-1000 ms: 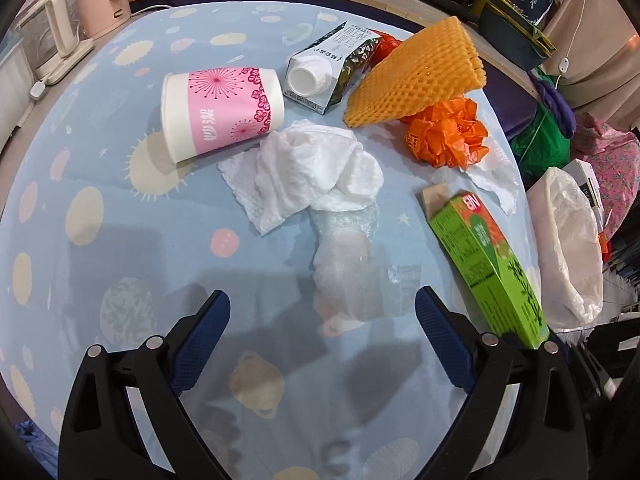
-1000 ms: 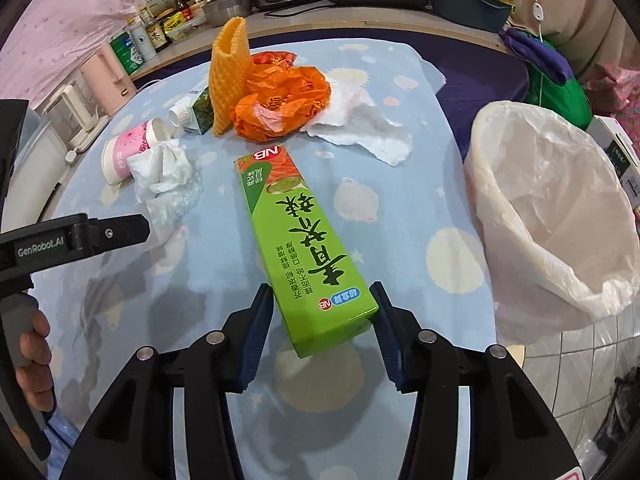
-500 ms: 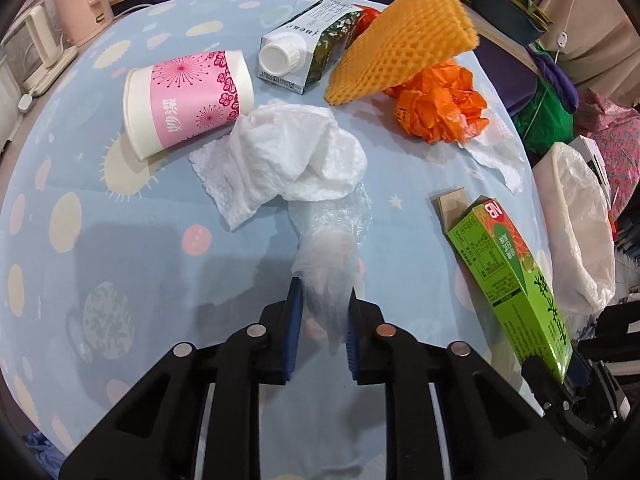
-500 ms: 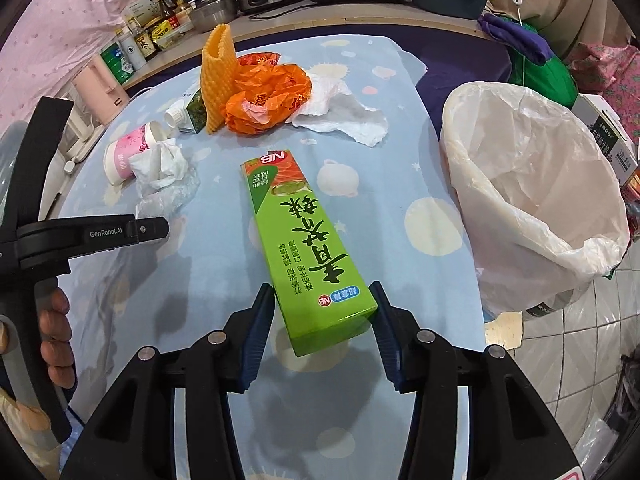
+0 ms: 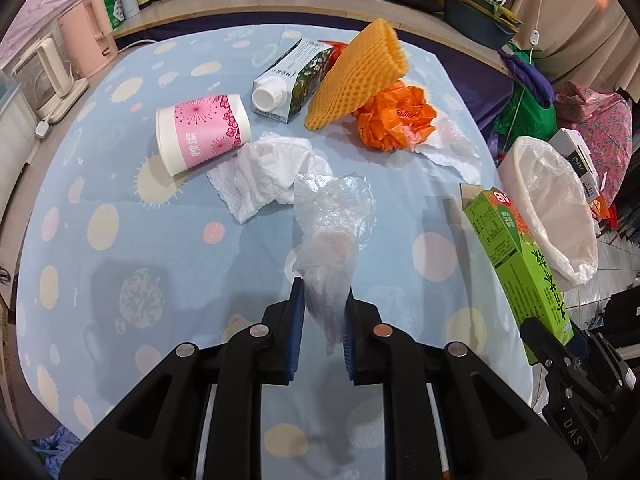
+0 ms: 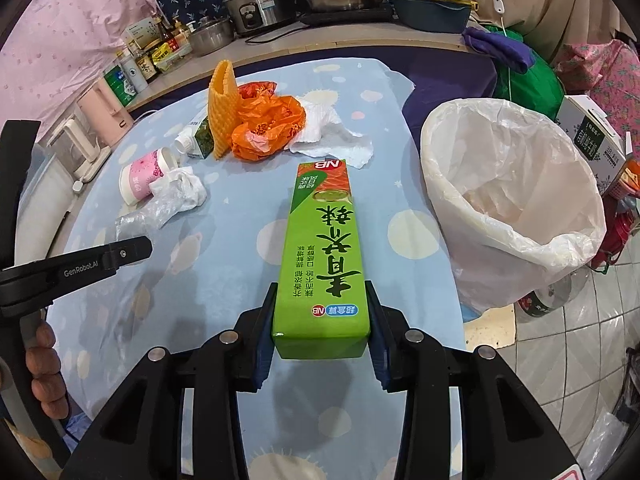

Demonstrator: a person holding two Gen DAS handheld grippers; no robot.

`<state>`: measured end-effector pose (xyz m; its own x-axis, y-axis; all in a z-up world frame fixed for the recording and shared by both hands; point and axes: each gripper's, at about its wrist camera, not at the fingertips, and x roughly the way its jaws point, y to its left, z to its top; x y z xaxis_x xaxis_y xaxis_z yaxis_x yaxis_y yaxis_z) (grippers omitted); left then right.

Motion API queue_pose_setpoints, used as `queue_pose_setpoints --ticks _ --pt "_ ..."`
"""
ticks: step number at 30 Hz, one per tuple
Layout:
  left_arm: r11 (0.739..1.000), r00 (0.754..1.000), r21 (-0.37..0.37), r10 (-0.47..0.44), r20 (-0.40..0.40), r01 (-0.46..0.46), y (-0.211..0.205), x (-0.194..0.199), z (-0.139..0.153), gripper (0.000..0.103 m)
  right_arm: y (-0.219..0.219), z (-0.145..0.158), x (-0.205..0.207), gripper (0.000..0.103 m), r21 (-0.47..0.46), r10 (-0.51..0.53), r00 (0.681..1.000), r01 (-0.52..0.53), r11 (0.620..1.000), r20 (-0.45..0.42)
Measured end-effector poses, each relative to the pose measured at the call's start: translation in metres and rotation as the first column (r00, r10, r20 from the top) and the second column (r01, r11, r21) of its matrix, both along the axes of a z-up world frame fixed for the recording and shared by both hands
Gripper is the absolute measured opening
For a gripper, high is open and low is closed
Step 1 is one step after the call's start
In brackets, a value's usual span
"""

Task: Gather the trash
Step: 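Carry the plastic bag and tea box over the bin and open both tools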

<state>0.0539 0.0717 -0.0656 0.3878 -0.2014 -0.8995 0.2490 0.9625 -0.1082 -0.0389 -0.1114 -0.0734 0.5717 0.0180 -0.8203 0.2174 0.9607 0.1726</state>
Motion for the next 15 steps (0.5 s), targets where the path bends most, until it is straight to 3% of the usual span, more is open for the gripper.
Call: queue_pose_setpoints --ticks 15 --pt "0.994 0.99 -0.064 -0.083 0.113 0.091 -0.026 -0.025 0.066 0.016 -0.04 0.063 -0.025 0.038 0.027 -0.144 0.984 0.141 0.99 0.109"
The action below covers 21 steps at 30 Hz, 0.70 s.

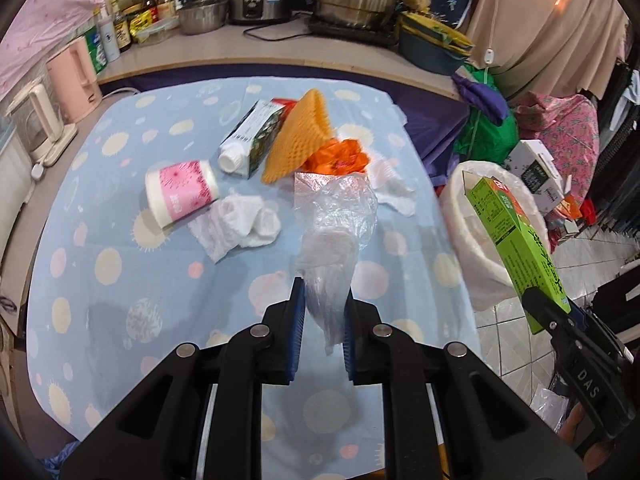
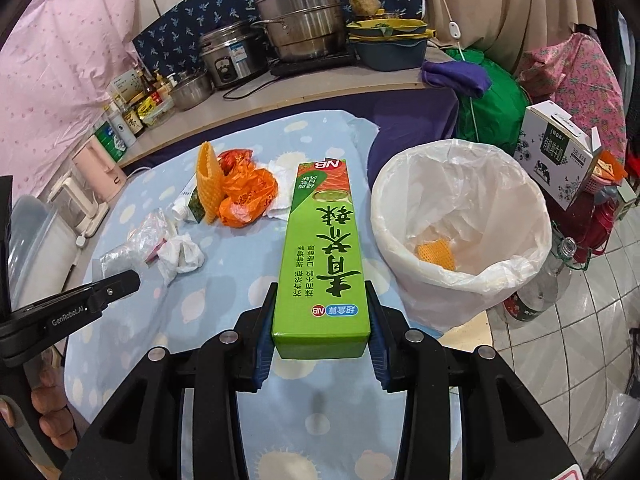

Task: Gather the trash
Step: 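Carry the plastic bag and tea box over the bin and open both tools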

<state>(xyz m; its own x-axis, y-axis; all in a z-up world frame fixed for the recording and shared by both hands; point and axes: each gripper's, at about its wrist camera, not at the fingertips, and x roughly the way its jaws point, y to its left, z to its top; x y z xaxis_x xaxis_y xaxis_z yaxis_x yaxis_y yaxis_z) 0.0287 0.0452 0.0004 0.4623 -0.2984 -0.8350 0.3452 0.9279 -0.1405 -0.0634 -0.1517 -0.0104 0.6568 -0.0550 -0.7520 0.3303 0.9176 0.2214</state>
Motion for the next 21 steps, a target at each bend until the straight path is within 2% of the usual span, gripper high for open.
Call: queue_pose_setpoints --ticks 8,17,21 --pt "0.994 0.993 -0.032 -0.107 0.039 0.109 -0.047 -0.004 0.026 0.016 -0.055 0.014 -0.015 0.038 0.024 -0.149 0.989 0.149 0.989 0.019" --pt "0.968 0.966 -0.022 -0.25 0.072 0.252 -0.131 -0.007 0.034 0.016 -0.112 -0.01 -0.018 0.038 0.061 -0.279 0.958 0.283 0.957 -0.059" --pt "0.955 0.951 0.021 -0.298 0.081 0.297 -0.167 -0.008 0.026 0.016 -0.125 -0.021 -0.016 0.038 0.068 -0.3 0.95 0.306 0.95 -0.09"
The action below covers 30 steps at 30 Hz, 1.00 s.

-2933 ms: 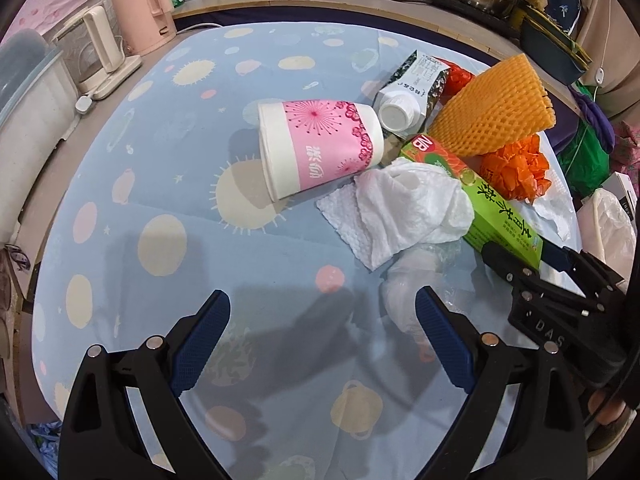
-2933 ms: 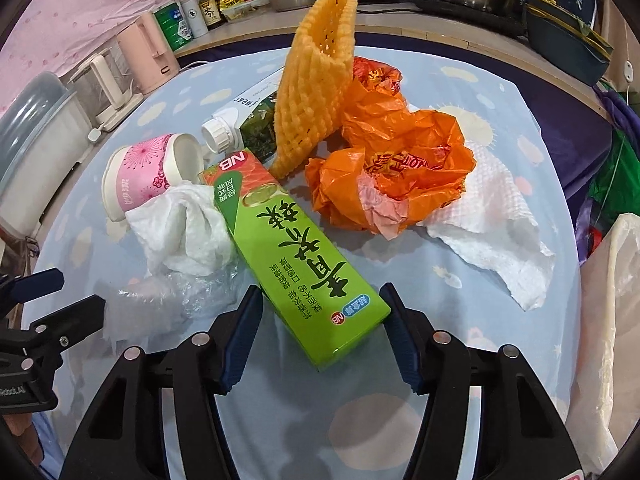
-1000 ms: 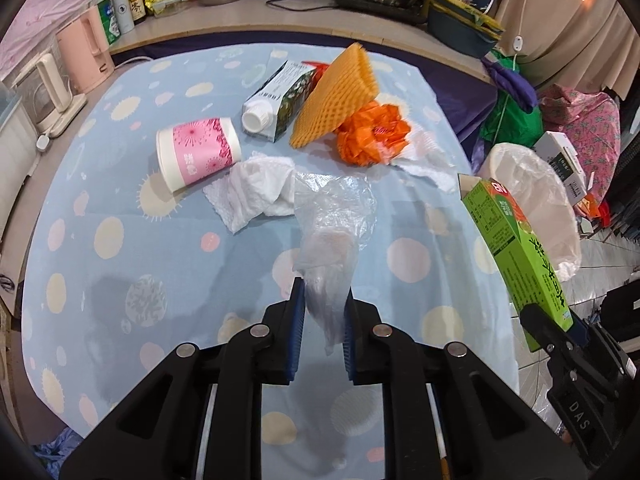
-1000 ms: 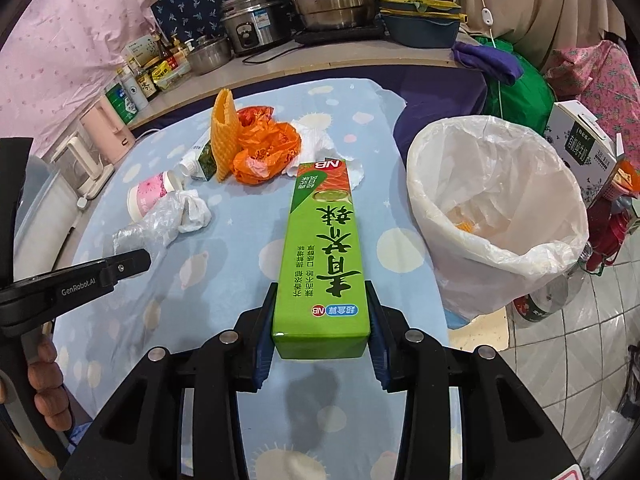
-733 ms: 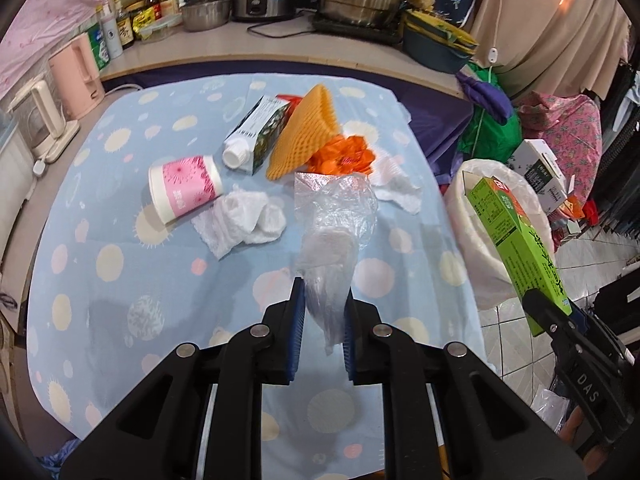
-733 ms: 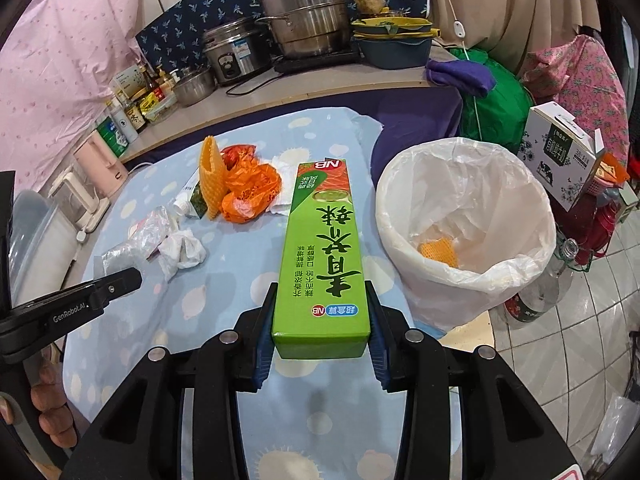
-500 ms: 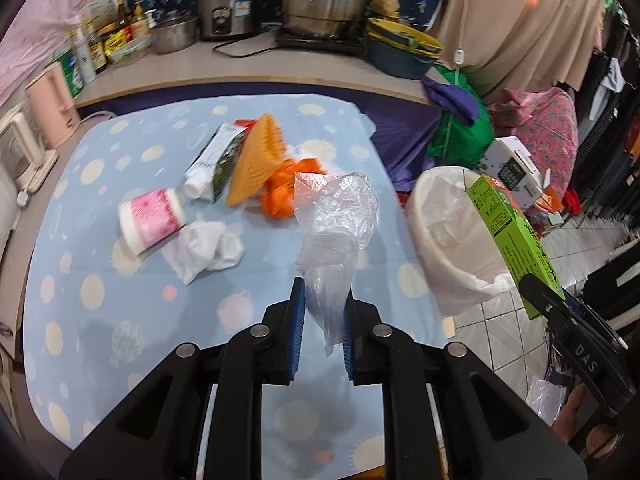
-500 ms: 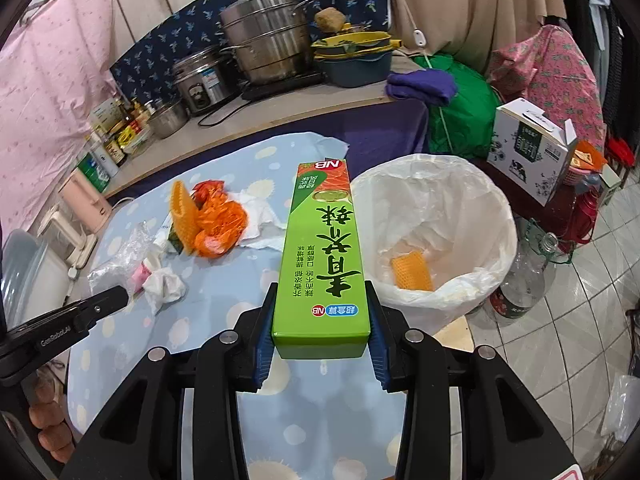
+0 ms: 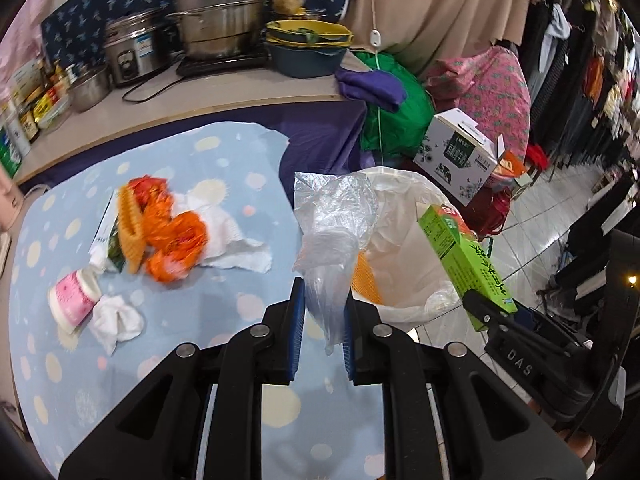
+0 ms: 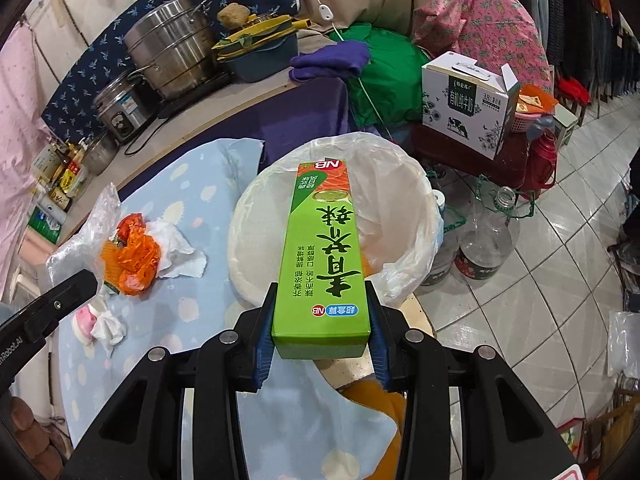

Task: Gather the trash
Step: 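Carry the plastic bag and tea box over the bin and open both tools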

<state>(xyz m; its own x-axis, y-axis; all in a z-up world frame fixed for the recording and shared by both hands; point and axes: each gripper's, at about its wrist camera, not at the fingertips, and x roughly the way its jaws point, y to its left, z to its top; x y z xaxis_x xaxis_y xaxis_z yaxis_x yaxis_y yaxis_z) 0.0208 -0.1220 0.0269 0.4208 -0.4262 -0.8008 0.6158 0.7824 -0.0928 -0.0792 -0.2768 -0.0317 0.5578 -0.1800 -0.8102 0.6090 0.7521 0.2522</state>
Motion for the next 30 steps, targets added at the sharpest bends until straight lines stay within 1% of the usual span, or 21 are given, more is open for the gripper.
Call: queue_pose_setpoints --ticks 5,15,21,28,30 --pt "0.999 0.999 0.038 -0.037 -0.006 0.037 -0.032 0.003 -0.015 0.016 -0.01 -0.009 0.004 0.038 0.008 -0.018 1.0 0.018 1.0 -0.015" --pt "0.993 0.999 0.104 -0.046 -0.016 0.048 -0.073 0.014 -0.048 0.016 -0.025 -0.021 0.015 0.038 0.021 -0.04 0.999 0.041 0.999 -0.035" --pt "0.989 0.998 0.14 -0.048 -0.031 0.051 -0.087 0.021 -0.064 0.016 -0.029 -0.026 0.024 0.038 0.021 -0.043 0.998 0.044 0.999 -0.05" --pt "0.985 0.998 0.165 -0.047 -0.052 0.055 -0.098 0.027 -0.076 0.018 -0.037 -0.031 0.031 0.038 0.022 -0.05 0.997 0.051 0.998 -0.062" --pt "0.986 0.997 0.159 -0.043 -0.059 0.051 -0.098 0.029 -0.079 0.019 -0.038 -0.032 0.032 0.039 0.021 -0.049 0.997 0.05 0.999 -0.064"
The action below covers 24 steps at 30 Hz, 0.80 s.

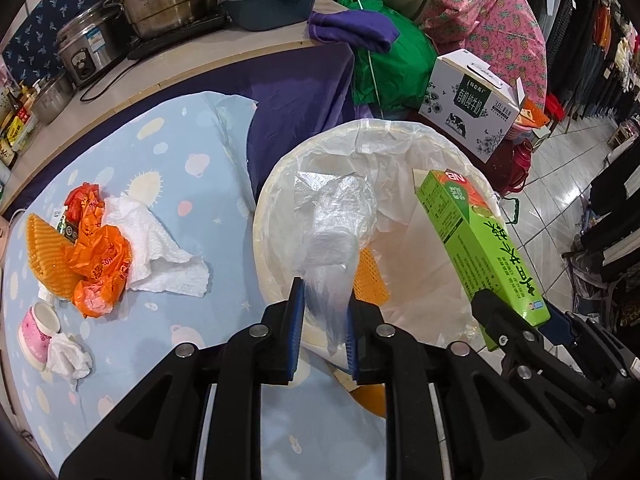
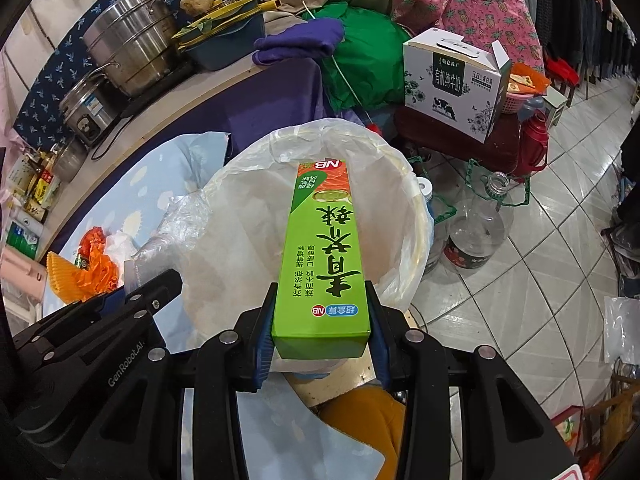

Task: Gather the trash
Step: 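Carry the plastic bag and tea box over the bin and open both tools, then move both tools back over the table toward the remaining trash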

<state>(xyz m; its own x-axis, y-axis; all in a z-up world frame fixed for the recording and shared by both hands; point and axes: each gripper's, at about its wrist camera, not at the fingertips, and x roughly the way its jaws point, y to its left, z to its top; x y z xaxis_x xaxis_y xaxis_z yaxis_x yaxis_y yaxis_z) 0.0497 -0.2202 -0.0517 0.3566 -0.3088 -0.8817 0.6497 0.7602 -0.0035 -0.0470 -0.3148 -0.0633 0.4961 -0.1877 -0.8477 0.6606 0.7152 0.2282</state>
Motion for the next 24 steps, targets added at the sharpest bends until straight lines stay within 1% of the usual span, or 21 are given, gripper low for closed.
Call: queue_pose_setpoints --ticks 3,4,5,8,11,15,24 --pt "1.0 1.0 0.004 0.0 0.002 0.0 -0.001 0.001 -0.002 0.022 -0.001 0.0 0.001 0.039 -0.001 -0.003 1.0 0.003 1.0 0.009" --pt "1.0 1.0 0.003 0.003 0.003 -0.003 -0.001 0.001 -0.002 0.025 -0.002 0.0 0.001 0.04 -0.002 -0.008 1.0 0.008 1.0 0.013" --pt "1.0 1.0 0.002 0.006 0.004 -0.006 -0.001 0.002 -0.002 0.031 -0.002 0.001 0.001 0.04 -0.002 -0.012 1.0 0.012 1.0 0.017" --pt "1.0 1.0 -0.003 0.016 0.017 -0.016 0.002 0.002 -0.001 0.045 -0.003 0.003 0.0 0.04 -0.002 -0.015 1.0 0.015 1.0 0.024" --pt "1.0 0.999 -0.007 0.022 0.027 -0.021 0.004 0.004 0.001 0.051 -0.001 0.007 -0.001 0.04 -0.013 -0.013 0.999 0.014 1.0 0.03" --pt "0.999 0.999 -0.018 0.032 0.033 -0.031 0.008 0.005 0.005 0.054 0.003 0.014 -0.001 0.041 -0.022 -0.007 0.999 0.008 1.0 0.043" --pt "0.998 0.998 -0.037 0.047 0.04 -0.046 0.018 0.007 0.013 0.054 0.01 0.025 0.0 0.041 -0.037 0.005 0.998 -0.002 0.999 0.065"
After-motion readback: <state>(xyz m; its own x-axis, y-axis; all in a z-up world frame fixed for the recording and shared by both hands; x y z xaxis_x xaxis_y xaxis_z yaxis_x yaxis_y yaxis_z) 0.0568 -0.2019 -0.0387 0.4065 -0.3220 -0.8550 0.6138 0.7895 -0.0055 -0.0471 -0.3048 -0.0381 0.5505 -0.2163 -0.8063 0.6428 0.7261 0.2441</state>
